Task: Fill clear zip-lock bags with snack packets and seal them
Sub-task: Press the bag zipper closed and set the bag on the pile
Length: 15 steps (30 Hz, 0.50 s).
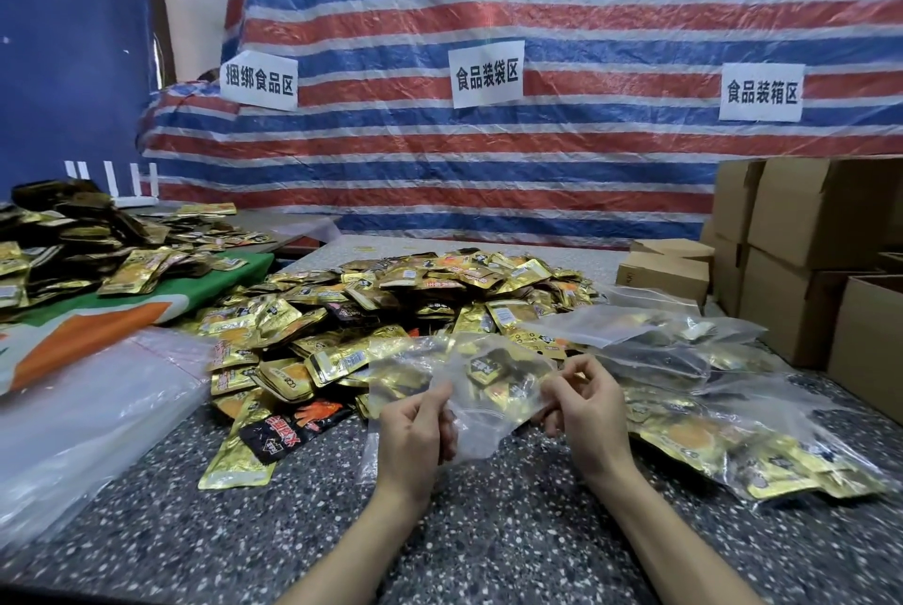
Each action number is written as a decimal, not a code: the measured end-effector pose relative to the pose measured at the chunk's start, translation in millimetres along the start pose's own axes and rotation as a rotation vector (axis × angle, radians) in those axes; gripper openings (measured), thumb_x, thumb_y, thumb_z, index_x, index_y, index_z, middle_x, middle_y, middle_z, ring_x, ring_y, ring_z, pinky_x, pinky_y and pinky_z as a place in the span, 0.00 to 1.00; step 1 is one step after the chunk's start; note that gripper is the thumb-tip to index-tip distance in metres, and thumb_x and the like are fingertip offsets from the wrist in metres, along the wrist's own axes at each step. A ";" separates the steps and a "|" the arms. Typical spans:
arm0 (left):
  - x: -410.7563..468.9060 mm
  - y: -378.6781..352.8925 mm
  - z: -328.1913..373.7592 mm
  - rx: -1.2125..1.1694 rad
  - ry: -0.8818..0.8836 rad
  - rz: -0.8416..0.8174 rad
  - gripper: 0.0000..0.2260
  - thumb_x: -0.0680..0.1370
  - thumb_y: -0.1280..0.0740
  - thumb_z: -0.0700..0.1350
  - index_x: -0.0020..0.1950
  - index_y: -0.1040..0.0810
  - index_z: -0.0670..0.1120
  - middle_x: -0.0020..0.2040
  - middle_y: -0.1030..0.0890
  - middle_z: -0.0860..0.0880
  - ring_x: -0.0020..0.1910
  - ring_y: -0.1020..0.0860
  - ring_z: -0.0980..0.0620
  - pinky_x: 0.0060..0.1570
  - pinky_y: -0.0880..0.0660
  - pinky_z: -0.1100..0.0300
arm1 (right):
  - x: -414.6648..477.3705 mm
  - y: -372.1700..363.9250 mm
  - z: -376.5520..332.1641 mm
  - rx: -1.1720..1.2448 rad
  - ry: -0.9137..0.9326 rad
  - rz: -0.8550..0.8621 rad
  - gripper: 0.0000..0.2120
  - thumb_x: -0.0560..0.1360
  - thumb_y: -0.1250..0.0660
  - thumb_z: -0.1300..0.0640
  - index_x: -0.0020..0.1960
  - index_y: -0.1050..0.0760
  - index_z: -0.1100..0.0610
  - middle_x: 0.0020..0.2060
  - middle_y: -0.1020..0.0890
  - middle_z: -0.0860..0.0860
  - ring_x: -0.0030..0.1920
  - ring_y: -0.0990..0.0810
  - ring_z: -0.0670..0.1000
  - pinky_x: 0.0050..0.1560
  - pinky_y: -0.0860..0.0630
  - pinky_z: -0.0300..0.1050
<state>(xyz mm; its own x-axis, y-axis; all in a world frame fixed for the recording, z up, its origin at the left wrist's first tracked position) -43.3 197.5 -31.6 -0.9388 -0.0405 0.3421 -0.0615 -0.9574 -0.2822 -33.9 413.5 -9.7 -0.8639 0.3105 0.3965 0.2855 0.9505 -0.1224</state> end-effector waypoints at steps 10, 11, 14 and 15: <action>22.1 50.4 26.2 0.430 -0.210 0.416 0.03 0.78 0.34 0.46 0.45 0.26 0.51 0.40 0.24 0.51 0.36 0.24 0.55 0.36 0.26 0.55 | -3.0 -7.9 -9.1 -0.023 0.087 -0.103 0.16 0.73 0.35 0.75 0.39 0.27 0.54 0.30 0.29 0.54 0.28 0.33 0.51 0.30 0.36 0.49; 31.6 55.3 33.8 0.597 -0.246 0.424 0.07 0.77 0.34 0.40 0.49 0.24 0.52 0.45 0.22 0.52 0.44 0.23 0.52 0.45 0.25 0.52 | -3.5 -8.9 -8.9 -0.024 0.087 -0.109 0.17 0.73 0.35 0.75 0.38 0.26 0.54 0.29 0.29 0.54 0.28 0.33 0.51 0.29 0.36 0.47; 64.4 79.7 32.1 1.149 -0.173 0.351 0.27 0.71 0.32 0.33 0.69 0.27 0.51 0.68 0.27 0.51 0.69 0.32 0.50 0.70 0.40 0.49 | -4.0 -11.4 -7.1 -0.029 0.087 -0.123 0.15 0.73 0.35 0.76 0.39 0.26 0.56 0.28 0.29 0.54 0.27 0.33 0.47 0.27 0.37 0.40; 70.5 92.6 23.8 1.238 -0.081 0.320 0.32 0.70 0.32 0.34 0.73 0.31 0.52 0.74 0.32 0.51 0.74 0.37 0.50 0.73 0.45 0.48 | -4.2 -12.5 -6.7 -0.033 0.088 -0.128 0.13 0.73 0.34 0.76 0.40 0.26 0.58 0.29 0.29 0.53 0.26 0.33 0.46 0.27 0.38 0.39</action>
<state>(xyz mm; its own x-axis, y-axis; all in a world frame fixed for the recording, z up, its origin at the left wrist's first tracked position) -107.1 99.2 -12.3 -0.8273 -0.2922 0.4797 0.5579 -0.5264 0.6416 -31.0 400.3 -3.8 -0.8550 0.1832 0.4853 0.1895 0.9812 -0.0365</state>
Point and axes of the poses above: each hand's wrist, its own x-axis towards the middle knuckle, its own y-axis out of the back of the hand, z = x × y, the point moved 9 cm from there along x, towards the middle knuckle
